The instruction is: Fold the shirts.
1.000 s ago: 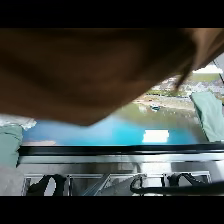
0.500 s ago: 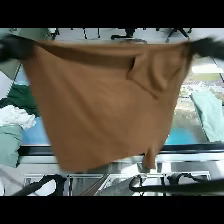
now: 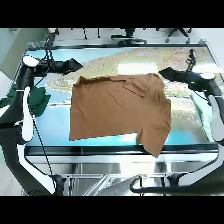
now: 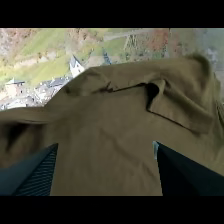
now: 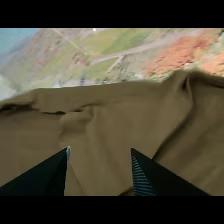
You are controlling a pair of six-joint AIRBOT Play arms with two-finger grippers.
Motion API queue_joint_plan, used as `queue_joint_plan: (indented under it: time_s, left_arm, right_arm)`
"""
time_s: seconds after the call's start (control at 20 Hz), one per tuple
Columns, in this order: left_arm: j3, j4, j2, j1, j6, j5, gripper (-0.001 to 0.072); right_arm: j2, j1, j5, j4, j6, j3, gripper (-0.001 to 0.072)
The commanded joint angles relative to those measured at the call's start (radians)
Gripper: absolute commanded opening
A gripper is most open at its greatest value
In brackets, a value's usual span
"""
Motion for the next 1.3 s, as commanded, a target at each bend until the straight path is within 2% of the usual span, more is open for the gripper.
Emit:
queue_joint_plan:
  time_s: [0.0, 0.1, 0.2, 0.3, 0.4, 0.65, 0.8, 1.0, 1.05, 1.1, 1.2, 1.25]
  left_arm:
    - [0.068, 0.005, 0.002, 0.084, -0.075, -0.201, 0.066]
    - [-0.043, 0.019, 0.085, 0.148, -0.088, -0.297, 0.0659]
    - [-0.198, 0.121, 0.175, 0.194, -0.112, -0.38, 0.0659]
    - [-0.421, 0.246, 0.277, 0.219, -0.126, -0.388, 0.0659]
    - [-0.669, 0.315, 0.374, 0.238, -0.126, -0.342, 0.0659]
    - [-1.162, 0.315, 0.519, 0.256, -0.125, -0.193, 0.0659]
    - [-1.316, 0.301, 0.529, 0.215, -0.122, -0.086, 0.0659]
    - [-1.35, 0.156, 0.528, 0.131, -0.066, 0.088, 0.0656]
    - [-1.331, 0.15, 0.528, 0.113, -0.064, 0.119, 0.0519]
    - [-1.306, 0.152, 0.528, 0.102, -0.064, 0.135, 0.0311]
    - [-1.257, 0.152, 0.528, 0.091, -0.064, 0.133, 0.0013]
    - [-1.234, 0.155, 0.528, 0.089, -0.063, 0.124, 0.0019]
  right_arm:
    - [0.062, -0.095, 0.161, -0.158, 0.119, 0.017, 0.0441]
    - [0.13, -0.168, 0.317, -0.324, 0.219, 0.014, 0.0437]
    - [0.175, -0.216, 0.421, -0.417, 0.257, -0.019, 0.0437]
    - [0.217, -0.261, 0.483, -0.489, 0.273, -0.091, 0.0437]
    - [0.241, -0.304, 0.502, -0.549, 0.275, -0.182, 0.0438]
    - [0.24, -0.349, 0.508, -0.57, 0.246, -0.358, 0.0438]
    - [0.24, -0.348, 0.483, -0.565, 0.236, -0.42, 0.0439]
    - [0.239, -0.34, 0.47, -0.557, 0.221, -0.492, 0.0446]
    - [0.238, -0.34, 0.462, -0.556, 0.214, -0.51, 0.0446]
    - [0.236, -0.34, 0.451, -0.555, 0.212, -0.526, 0.0446]
    - [0.212, -0.34, 0.439, -0.555, 0.205, -0.545, 0.0447]
    - [0.196, -0.336, 0.437, -0.555, 0.206, -0.547, 0.0447]
